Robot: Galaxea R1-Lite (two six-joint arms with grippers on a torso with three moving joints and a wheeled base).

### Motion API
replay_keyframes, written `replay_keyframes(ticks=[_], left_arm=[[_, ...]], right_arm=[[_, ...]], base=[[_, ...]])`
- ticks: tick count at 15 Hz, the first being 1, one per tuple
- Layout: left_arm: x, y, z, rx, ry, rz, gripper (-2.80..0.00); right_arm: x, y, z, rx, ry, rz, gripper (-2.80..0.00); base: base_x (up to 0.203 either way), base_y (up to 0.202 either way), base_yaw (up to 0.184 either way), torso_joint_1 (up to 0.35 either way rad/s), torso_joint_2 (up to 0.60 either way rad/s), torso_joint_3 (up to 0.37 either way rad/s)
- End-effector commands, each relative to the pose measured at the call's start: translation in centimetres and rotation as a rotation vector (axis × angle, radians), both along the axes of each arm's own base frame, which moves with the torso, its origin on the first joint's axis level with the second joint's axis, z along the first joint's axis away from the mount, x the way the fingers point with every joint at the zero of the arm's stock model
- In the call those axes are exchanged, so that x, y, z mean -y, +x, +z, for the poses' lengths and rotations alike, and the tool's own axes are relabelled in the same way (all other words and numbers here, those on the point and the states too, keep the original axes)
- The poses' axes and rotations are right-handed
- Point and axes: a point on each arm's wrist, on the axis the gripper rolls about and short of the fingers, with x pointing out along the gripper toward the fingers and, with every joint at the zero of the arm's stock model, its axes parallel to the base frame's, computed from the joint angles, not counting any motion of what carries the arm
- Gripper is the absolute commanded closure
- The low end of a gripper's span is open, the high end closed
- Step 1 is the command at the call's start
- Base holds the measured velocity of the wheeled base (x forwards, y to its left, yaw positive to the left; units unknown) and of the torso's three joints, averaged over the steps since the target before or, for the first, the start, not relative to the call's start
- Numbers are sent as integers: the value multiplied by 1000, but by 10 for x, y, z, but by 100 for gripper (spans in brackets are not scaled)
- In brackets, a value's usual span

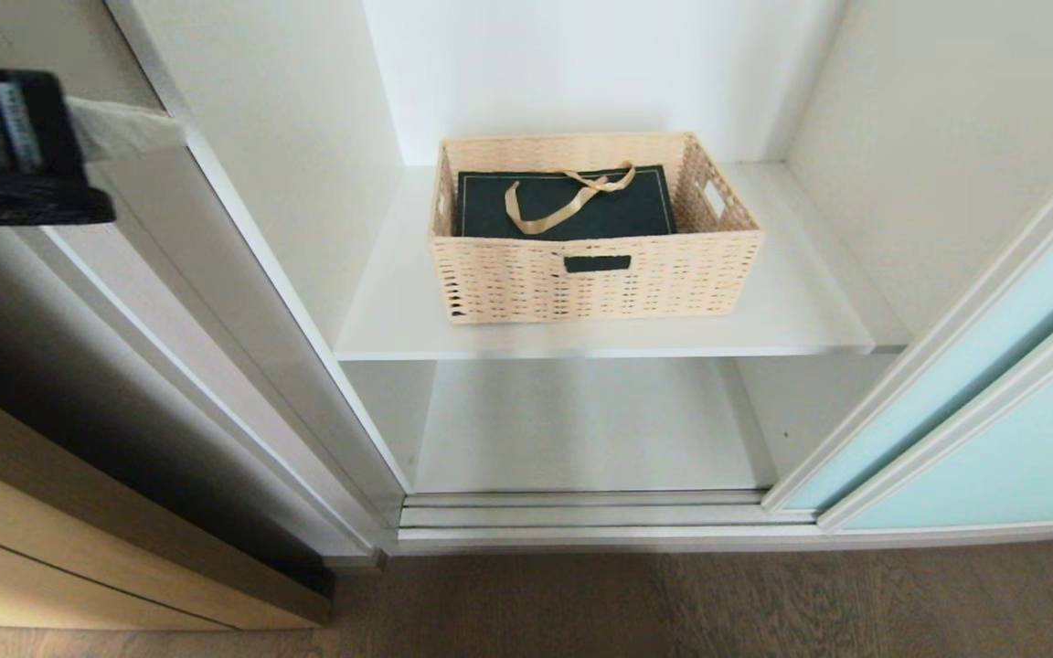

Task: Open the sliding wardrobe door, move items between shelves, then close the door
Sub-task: Place the basket on the lower shelf

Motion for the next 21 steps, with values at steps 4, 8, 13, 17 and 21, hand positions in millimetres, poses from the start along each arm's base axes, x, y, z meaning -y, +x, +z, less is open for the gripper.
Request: replay_keyframes(ticks=[4,8,13,17,21], left_arm=[[41,97,-19,-129,-43,104,0],[82,136,-28,-171,-158,117,0],[106,172,-49,-205,-180,158,0],[117,199,-56,-177,-218,206,0],[143,216,-81,-177,-219,170,0]], right_arm=[[-41,110,-30,-153,-4,-40,0],[-59,159,-47,-176,10,-84,0],[-68,184,-48,-192,88,-89,0],[-69,185,-50,-209,103,-91,0],[-65,172,-52,-220,101,-92,0]], base=[[0,0,0,0,0,0],[0,0,0,0,0,0],[0,0,0,0,0,0],[0,0,0,0,0,0],[0,0,0,0,0,0]])
